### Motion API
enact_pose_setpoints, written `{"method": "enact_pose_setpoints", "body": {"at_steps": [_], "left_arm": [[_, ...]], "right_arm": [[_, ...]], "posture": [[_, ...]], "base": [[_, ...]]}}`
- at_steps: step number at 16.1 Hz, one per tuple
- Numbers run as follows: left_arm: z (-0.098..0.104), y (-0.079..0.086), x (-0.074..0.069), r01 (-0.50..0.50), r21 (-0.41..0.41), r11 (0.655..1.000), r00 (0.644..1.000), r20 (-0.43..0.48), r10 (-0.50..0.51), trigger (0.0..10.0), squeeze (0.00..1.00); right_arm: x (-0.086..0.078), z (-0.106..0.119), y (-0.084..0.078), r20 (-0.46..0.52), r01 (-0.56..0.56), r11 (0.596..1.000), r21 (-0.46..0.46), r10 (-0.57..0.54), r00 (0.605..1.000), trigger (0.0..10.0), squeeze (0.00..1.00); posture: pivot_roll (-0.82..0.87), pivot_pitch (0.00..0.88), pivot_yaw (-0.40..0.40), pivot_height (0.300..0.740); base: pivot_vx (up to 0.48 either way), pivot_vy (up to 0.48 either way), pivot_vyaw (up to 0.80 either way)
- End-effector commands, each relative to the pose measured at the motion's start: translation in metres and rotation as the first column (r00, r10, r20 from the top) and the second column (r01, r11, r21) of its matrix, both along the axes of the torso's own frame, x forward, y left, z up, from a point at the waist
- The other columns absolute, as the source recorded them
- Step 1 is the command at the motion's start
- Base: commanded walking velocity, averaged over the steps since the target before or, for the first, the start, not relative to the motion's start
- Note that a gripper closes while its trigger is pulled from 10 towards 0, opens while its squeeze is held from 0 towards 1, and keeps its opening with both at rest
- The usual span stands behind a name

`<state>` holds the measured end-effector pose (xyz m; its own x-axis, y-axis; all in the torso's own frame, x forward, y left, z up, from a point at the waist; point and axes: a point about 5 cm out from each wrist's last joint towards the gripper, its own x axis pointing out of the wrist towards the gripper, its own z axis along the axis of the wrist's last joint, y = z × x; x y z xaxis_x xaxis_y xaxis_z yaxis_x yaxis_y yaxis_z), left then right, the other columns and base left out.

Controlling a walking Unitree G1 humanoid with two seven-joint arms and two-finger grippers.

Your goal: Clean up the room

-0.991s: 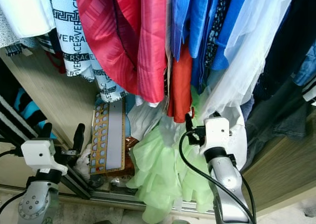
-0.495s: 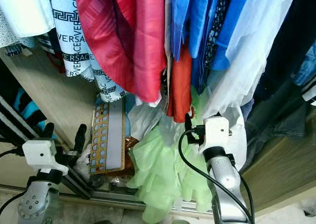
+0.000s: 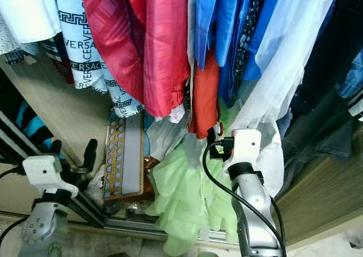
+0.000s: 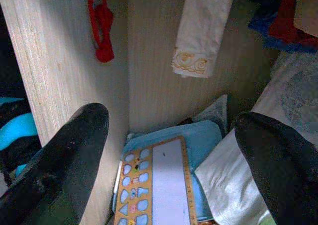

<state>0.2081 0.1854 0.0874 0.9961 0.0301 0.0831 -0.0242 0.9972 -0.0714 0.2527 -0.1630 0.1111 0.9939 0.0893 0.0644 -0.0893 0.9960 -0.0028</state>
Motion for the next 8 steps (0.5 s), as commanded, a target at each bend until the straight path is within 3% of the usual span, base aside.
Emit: {"method": "enact_pose_setpoints", "body": {"at_steps": [1,8], "left_arm": [[-0.0023,0.0013,-0.0011,-0.010,0.006,1.000,1.000,-0.017,0.010,10.0,0.00],[-0.0042,0.0023,-0.0040,-0.010,0.002,1.000,1.000,-0.029,0.010,10.0,0.00]], "right_arm": [[0.0023,-0.0008,-0.0009,-0.010,0.007,1.000,0.008,-0.007,1.000,10.0,0.00],[0.0017,-0.0075,-0.0037,-0.034,0.028,1.000,0.009,-0.028,0.999,10.0,0.00]], "posture": [[-0.04,0.000,0.026,0.740],[-0.04,0.000,0.024,0.740]], "base": [[0.000,0.000,0.00],[0.000,0.000,0.00]]}}
